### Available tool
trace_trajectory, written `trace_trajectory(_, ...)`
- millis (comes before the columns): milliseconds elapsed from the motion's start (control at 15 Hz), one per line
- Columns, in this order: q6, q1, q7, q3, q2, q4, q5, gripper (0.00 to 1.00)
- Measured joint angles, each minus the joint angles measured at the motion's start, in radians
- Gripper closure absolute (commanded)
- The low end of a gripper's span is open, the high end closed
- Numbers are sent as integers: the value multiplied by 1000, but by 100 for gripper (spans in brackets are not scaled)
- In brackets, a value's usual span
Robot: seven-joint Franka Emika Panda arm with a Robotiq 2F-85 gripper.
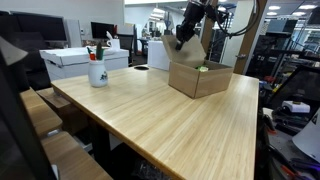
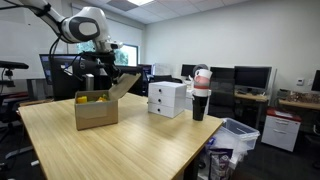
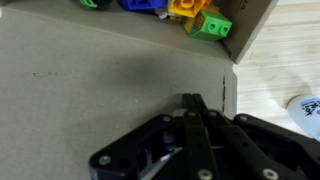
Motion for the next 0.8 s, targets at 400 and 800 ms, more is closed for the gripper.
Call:
trace_trajectory(400,0,0,-2,-1,35,0,27,96)
trace_trajectory(800,-1,0,-43,-6,69,-4,93,96)
